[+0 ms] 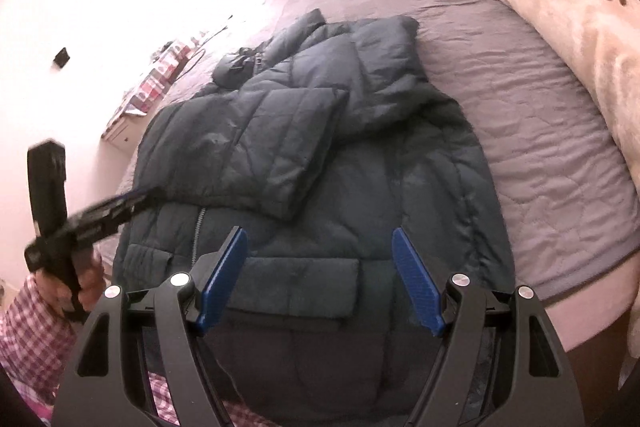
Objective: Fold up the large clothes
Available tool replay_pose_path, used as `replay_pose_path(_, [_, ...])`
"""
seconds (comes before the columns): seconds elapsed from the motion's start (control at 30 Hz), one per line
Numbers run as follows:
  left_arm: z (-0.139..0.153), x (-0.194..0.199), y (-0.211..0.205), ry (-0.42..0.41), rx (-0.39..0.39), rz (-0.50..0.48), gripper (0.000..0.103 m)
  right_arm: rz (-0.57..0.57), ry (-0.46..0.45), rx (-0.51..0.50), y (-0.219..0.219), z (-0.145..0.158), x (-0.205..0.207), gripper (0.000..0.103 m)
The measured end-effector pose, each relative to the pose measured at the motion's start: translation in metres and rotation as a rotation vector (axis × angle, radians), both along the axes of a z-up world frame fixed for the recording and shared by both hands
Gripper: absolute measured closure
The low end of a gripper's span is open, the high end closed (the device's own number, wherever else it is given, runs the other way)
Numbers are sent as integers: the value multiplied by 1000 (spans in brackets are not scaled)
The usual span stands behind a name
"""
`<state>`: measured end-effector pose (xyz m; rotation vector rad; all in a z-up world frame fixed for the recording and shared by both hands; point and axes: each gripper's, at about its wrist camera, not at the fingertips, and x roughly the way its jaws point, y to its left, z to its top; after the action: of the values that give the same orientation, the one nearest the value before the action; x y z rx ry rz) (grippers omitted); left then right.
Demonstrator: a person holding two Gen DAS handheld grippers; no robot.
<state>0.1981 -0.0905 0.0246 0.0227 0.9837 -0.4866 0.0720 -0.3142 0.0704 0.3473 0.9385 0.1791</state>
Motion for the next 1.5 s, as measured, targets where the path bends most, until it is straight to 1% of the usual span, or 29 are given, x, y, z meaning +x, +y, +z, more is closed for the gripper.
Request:
replay_pose_path(0.03, [-5, -9, 11, 3, 2, 26, 36, 8, 0, 7, 3, 1, 3, 29])
replay_pose_path(0.07, [-16, -21, 16, 5, 2, 47, 36, 21, -2, 20, 9, 2, 9, 29])
replay_pose_path(0.1, [-21, -30, 31, 8, -8, 86, 36, 27, -4, 26, 13, 3, 12, 29])
replay_pose_path(0.23, [-29, -55, 84, 16, -48, 239, 32, 42, 23, 62, 26, -1, 32, 29])
replay_pose_path(0.3, [-36, -67, 104, 26, -56, 310, 32, 30, 49, 39, 33, -8, 46, 29])
replay_pose_path(0.4, [-48, -78, 135, 38, -41, 406, 31, -1, 101, 6, 39, -21, 66, 30])
replay_pose_path(0.47, [-55, -82, 150, 55, -28, 451, 31, -21, 146, -20, 42, -33, 78, 44])
replay_pose_path(0.5, [-59, -84, 157, 64, -20, 473, 31, -21, 165, -22, 42, -37, 82, 63])
replay_pose_path(0.53, [-63, -87, 164, 71, -16, 491, 31, -20, 183, -16, 43, -42, 87, 76])
replay_pose_path(0.6, [-69, -91, 174, 85, -9, 515, 31, -33, 168, -32, 43, -38, 90, 87])
replay_pose_path(0.63, [-72, -92, 177, 93, -3, 525, 31, -39, 149, -39, 43, -33, 92, 90])
replay_pose_path(0.67, [-74, -93, 179, 98, 1, 531, 31, -44, 135, -47, 42, -28, 92, 91])
replay_pose_path(0.73, [-80, -95, 184, 116, 9, 540, 31, -56, 117, -72, 41, -23, 94, 91])
replay_pose_path(0.77, [-82, -95, 185, 123, 10, 541, 31, -56, 125, -84, 40, -25, 95, 91])
replay_pose_path(0.8, [-85, -95, 185, 135, 14, 543, 31, -54, 145, -88, 39, -28, 95, 91])
replay_pose_path(0.83, [-85, -95, 186, 145, 15, 541, 30, -51, 180, -86, 39, -35, 97, 90])
replay_pose_path(0.87, [-86, -95, 186, 152, 18, 539, 29, -52, 193, -87, 39, -38, 97, 88])
replay_pose_path(0.9, [-88, -95, 186, 156, 24, 539, 28, -55, 197, -90, 39, -38, 96, 83])
replay_pose_path(1.0, [-87, -98, 186, 166, 33, 529, 26, -57, 166, -90, 36, -29, 86, 60])
replay_pose_path(1.03, [-87, -99, 186, 168, 37, 525, 26, -46, 139, -91, 34, -23, 80, 56])
replay_pose_path(1.07, [-85, -101, 187, 165, 43, 522, 26, -35, 122, -99, 33, -18, 74, 54])
replay_pose_path(1.13, [-83, -106, 188, 161, 49, 517, 26, -8, 75, -137, 28, -7, 55, 48])
replay_pose_path(1.23, [-82, -114, 193, 172, 42, 509, 26, 13, 45, -169, 19, 0, 27, 45])
replay_pose_path(1.4, [-86, -131, 201, 199, 54, 505, 26, 1, 55, -202, -6, -4, -34, 42])
replay_pose_path(1.5, [-90, -143, 206, 229, 36, 497, 26, -13, 82, -202, -18, -10, -62, 40])
